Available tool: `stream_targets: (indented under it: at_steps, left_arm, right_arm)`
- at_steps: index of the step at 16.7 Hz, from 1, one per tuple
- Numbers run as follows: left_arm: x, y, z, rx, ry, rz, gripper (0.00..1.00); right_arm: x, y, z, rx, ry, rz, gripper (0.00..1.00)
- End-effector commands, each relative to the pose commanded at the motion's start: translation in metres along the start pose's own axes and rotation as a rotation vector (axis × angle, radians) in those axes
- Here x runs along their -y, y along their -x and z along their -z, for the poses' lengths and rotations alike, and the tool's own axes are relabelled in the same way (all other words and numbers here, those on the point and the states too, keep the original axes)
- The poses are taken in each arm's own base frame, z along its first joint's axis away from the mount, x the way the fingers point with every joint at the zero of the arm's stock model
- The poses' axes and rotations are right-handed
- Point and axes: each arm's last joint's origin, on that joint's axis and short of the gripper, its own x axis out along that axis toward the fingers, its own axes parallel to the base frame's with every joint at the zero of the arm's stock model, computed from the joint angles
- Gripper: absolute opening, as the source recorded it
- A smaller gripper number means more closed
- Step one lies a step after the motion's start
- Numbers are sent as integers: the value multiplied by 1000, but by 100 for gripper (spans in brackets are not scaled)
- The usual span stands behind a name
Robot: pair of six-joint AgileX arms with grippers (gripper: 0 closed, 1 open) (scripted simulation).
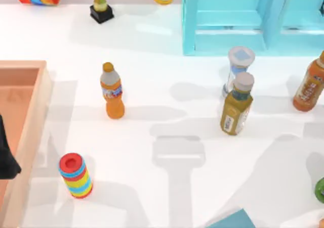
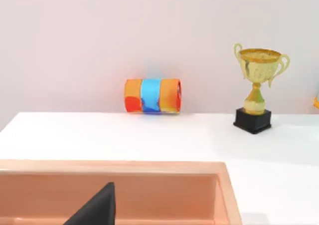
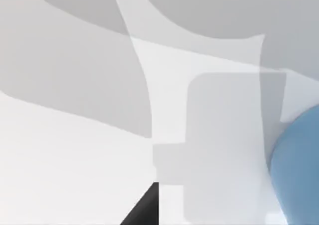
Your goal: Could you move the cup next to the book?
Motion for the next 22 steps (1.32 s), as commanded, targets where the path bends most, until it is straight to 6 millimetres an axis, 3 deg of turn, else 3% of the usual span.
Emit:
stream_targets:
  at_steps: [7, 17, 22]
  left_arm:
    - [0, 0, 0, 0, 0, 0, 100]
    - [0, 0, 0, 0, 0, 0, 100]
    - [0, 0, 0, 0, 0, 0, 100]
  right_arm:
    - [0, 0, 0, 0, 0, 0, 2]
    - [1, 2, 0, -1, 2, 3, 0]
    - [1, 32, 0, 3, 6, -6, 0]
